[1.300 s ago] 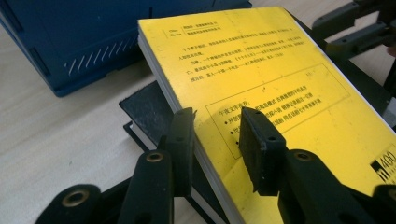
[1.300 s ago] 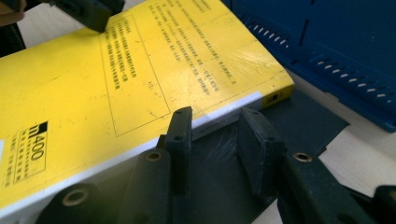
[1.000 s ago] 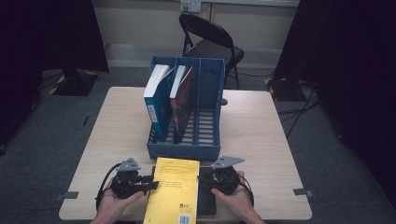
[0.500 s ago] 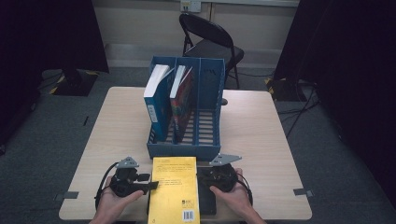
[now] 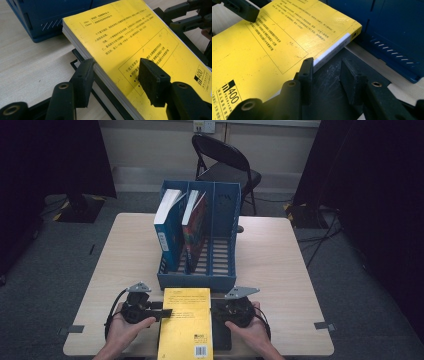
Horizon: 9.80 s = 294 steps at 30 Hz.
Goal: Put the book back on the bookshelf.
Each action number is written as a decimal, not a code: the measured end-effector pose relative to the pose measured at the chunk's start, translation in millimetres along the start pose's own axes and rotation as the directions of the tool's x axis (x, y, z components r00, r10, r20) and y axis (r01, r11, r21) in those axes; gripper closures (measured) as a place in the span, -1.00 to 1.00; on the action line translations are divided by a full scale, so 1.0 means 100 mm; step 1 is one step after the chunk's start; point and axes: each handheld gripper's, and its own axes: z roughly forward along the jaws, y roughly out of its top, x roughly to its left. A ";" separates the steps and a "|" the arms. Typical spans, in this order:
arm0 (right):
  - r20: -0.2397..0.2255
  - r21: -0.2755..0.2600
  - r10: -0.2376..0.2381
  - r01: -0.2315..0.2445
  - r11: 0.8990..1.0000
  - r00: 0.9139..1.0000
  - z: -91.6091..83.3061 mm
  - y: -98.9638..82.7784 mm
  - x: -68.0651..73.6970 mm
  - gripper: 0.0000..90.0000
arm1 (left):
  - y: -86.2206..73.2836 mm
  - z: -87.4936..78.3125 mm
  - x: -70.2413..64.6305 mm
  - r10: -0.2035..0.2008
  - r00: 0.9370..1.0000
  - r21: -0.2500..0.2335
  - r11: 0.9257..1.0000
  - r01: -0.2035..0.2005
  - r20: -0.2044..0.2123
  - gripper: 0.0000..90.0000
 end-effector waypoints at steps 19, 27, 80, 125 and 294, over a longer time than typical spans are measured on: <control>-0.037 -0.039 -0.008 0.007 0.999 0.999 -0.04 0.04 0.02 0.17 | 0.05 0.07 -0.01 0.028 0.999 -0.027 0.999 -0.029 -0.035 -0.08; -0.099 -0.027 -0.012 0.010 1.000 0.995 0.04 0.03 0.06 0.12 | 0.05 0.05 -0.07 0.004 0.999 -0.027 1.000 -0.005 -0.034 -0.11; -0.107 -0.027 0.001 -0.004 1.000 0.994 0.05 0.02 0.04 -0.07 | 0.27 0.34 -0.10 -0.019 0.961 -0.036 0.999 0.029 0.274 0.78; -0.181 -0.136 0.080 -0.105 0.985 0.980 -0.13 0.12 -0.03 -0.02 | 0.26 0.07 -0.34 0.160 0.936 -0.200 0.975 -0.100 0.314 0.90; -0.179 -0.331 -0.164 0.098 0.939 0.970 -0.62 0.78 0.21 0.68 | 0.21 -0.24 -0.33 0.204 0.979 -0.245 0.948 -0.205 -0.032 -0.58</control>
